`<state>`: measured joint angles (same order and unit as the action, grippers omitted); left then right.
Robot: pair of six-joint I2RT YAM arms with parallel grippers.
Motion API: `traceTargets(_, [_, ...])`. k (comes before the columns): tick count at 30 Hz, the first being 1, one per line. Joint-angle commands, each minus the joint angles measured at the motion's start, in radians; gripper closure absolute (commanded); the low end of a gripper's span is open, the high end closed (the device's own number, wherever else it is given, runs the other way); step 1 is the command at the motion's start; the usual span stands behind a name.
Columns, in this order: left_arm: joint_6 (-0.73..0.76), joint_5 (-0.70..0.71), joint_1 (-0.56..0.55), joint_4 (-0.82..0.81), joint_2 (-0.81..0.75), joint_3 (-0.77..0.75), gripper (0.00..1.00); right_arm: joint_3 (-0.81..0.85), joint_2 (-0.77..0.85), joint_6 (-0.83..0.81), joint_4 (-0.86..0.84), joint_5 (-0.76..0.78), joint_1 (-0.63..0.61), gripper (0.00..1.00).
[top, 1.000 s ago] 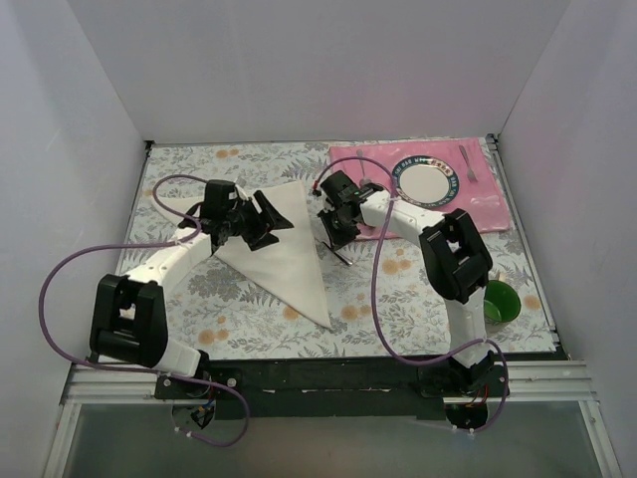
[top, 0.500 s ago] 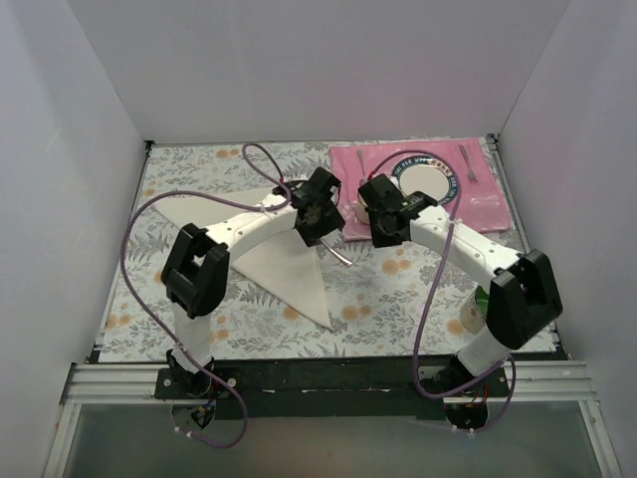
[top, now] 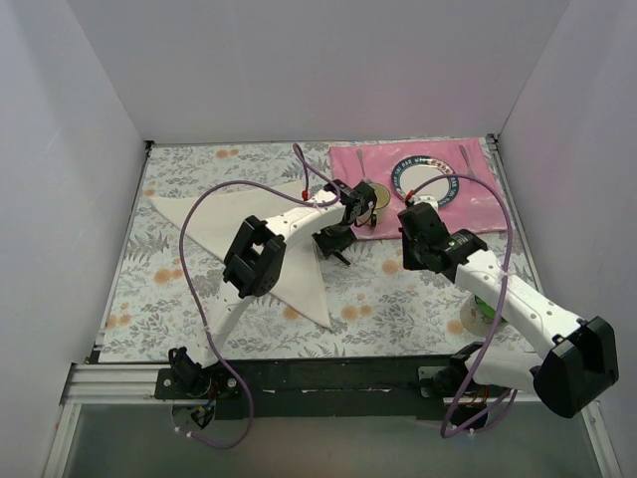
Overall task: Fold the napkin, place the utensils inside, and roll it up
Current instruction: Grab a utensil with the left arm
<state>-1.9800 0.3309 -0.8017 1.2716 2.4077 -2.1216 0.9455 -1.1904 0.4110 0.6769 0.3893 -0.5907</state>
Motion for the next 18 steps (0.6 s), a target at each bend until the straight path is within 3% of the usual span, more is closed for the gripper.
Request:
traceTargets(1, [-0.348,0.019,-0.01,0.057,-0.067,0.054,0.53,-0.034,0.063,-0.043,-0.057,-0.053,0.003,0.75])
traceTargets(9, [-0.387,0.019,-0.008,-0.003,-0.071,0.133,0.58,-0.039,0.117,-0.075,-0.036,-0.036,0.005,0.76])
traceTargets(14, [-0.346,0.019,-0.004,-0.307,-0.214,0.394,0.85,-0.037,0.15,-0.084,-0.023,-0.021,0.003,0.76])
traceTargets(16, [-0.341,0.011,-0.005,-0.365,-0.239,0.474,0.88,-0.042,0.164,-0.087,-0.023,-0.014,0.005,0.76])
traceTargets(18, [-0.315,0.025,-0.007,-0.358,-0.23,0.456,0.96,-0.047,0.17,-0.086,-0.026,-0.009,0.006,0.76])
